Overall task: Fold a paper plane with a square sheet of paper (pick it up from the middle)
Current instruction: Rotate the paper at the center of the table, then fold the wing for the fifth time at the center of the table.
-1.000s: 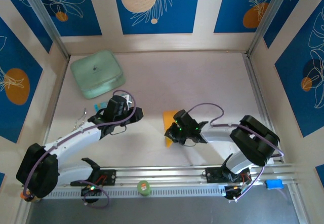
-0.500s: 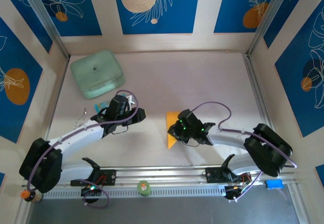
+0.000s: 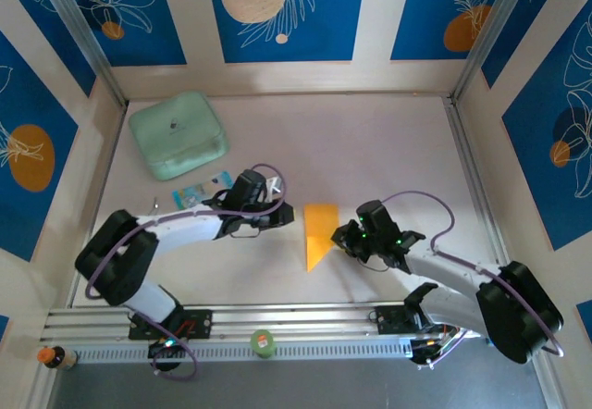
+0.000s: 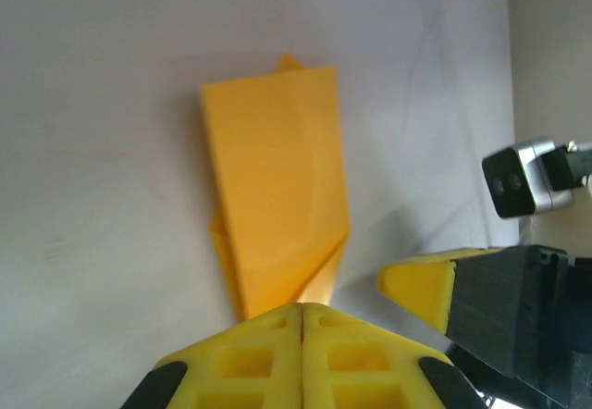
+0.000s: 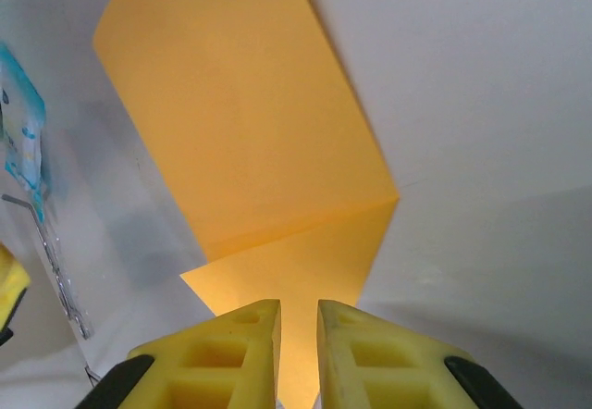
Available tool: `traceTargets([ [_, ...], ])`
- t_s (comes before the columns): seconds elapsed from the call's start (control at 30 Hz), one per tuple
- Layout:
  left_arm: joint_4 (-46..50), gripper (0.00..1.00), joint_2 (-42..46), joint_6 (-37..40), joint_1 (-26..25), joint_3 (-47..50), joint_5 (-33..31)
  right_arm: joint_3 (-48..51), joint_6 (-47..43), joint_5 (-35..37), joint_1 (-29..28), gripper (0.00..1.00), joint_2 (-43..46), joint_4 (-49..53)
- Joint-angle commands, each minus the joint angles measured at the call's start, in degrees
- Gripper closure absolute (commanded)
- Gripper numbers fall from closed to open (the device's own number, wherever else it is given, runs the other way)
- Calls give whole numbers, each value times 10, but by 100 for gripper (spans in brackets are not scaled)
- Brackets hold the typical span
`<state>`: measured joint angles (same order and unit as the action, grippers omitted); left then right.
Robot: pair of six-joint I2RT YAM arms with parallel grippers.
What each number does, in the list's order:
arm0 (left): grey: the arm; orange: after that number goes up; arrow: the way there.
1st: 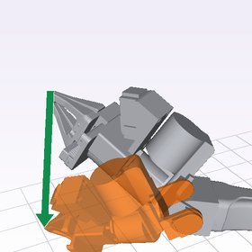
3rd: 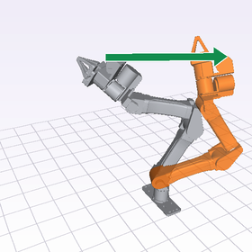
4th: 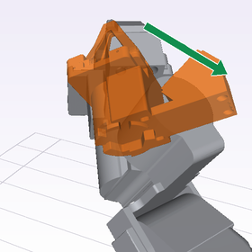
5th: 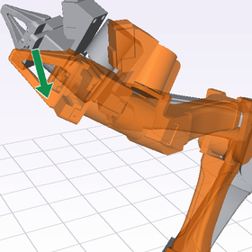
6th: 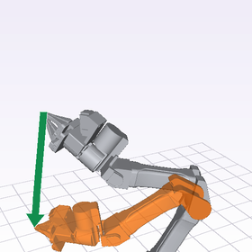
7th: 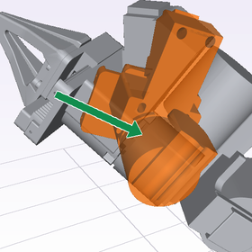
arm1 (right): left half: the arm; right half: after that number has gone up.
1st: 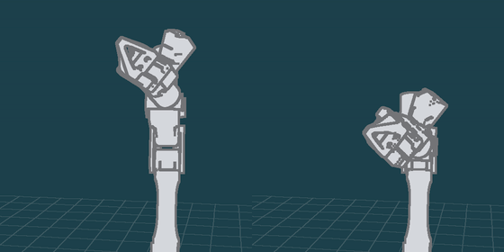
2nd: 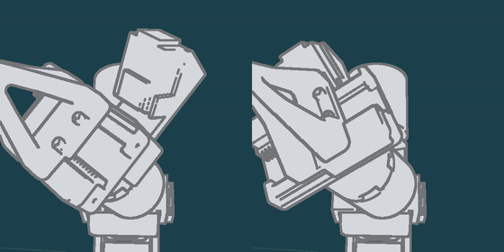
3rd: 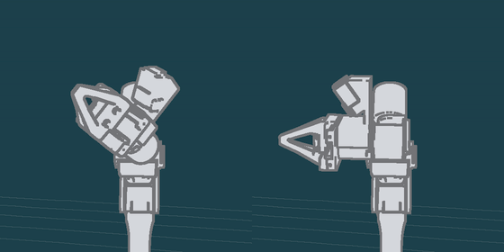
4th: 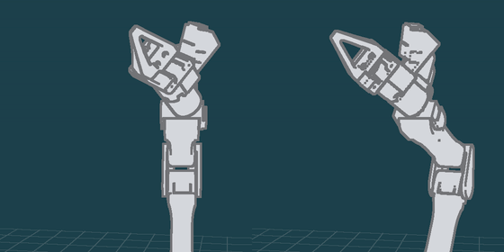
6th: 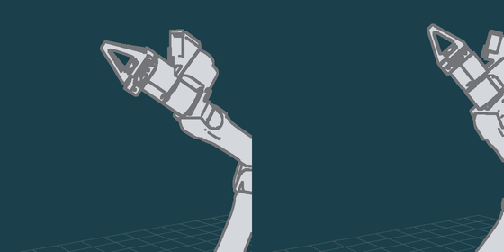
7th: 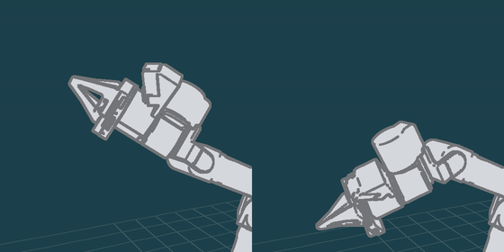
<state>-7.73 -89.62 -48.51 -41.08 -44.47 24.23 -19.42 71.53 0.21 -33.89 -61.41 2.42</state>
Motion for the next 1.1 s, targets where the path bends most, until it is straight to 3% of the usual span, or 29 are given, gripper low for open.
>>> traceTargets([
  [0.0,-41,92,-46,-18,-23,-41,44,15,-40,-40,14,82,35,9],
  [0.43,14,92,-176,-19,-38,-131,63,39,-65,-78,41,78,81,4],
  [0.67,-19,100,-204,-28,-32,-89,70,33,-92,-97,48,71,82,3],
  [1.07,-118,100,-198,-54,-19,-8,127,25,-117,-164,89,55,35,10],
])
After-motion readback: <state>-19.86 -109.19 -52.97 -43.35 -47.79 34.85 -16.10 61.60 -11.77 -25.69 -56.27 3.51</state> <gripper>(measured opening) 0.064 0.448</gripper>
